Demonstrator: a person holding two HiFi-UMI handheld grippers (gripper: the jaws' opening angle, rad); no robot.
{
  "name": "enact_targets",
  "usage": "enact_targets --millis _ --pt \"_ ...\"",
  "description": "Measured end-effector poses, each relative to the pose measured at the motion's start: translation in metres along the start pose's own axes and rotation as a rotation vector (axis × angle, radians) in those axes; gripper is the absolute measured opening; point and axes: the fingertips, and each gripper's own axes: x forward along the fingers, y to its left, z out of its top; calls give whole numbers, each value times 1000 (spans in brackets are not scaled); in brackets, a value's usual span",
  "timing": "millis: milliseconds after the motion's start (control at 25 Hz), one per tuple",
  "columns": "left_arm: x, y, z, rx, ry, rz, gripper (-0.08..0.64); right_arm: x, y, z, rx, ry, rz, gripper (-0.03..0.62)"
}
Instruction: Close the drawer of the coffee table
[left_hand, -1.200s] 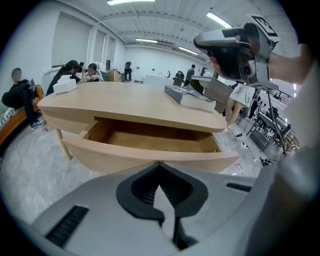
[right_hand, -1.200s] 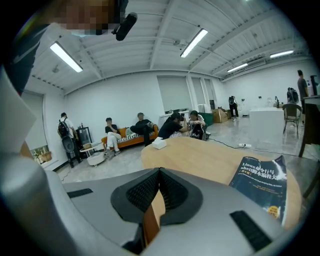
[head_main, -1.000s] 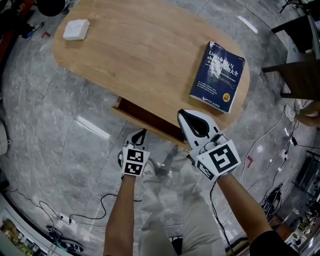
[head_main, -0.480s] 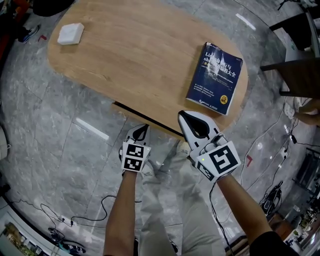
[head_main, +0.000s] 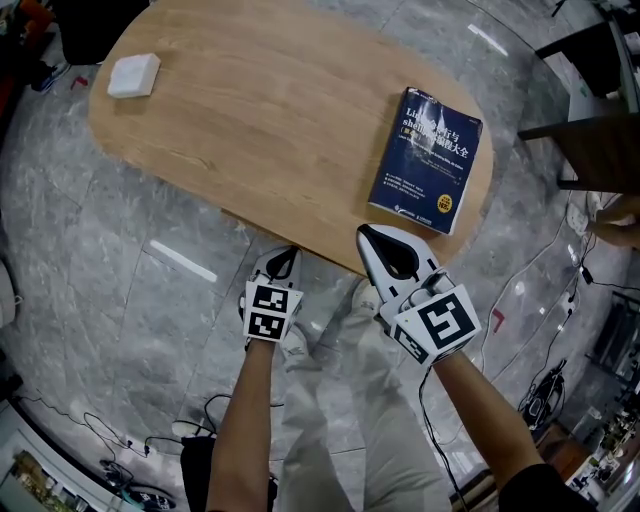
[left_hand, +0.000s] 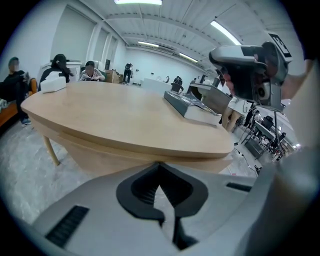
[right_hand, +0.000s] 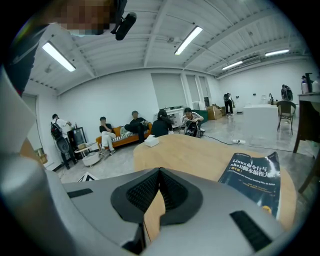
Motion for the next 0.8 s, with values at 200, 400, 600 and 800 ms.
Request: enact_targets --millis 200,400,600,800 --pt "6 1 7 8 -6 -4 -2 2 -4 -3 8 5 -4 11" --pt "8 3 9 0 -8 -5 -2 5 -8 -3 10 11 -8 12" --pt "10 4 9 10 -7 -7 -2 8 -9 -4 13 12 -8 12" --pt "10 3 10 35 -23 -8 -2 7 -8 -7 9 21 -7 12"
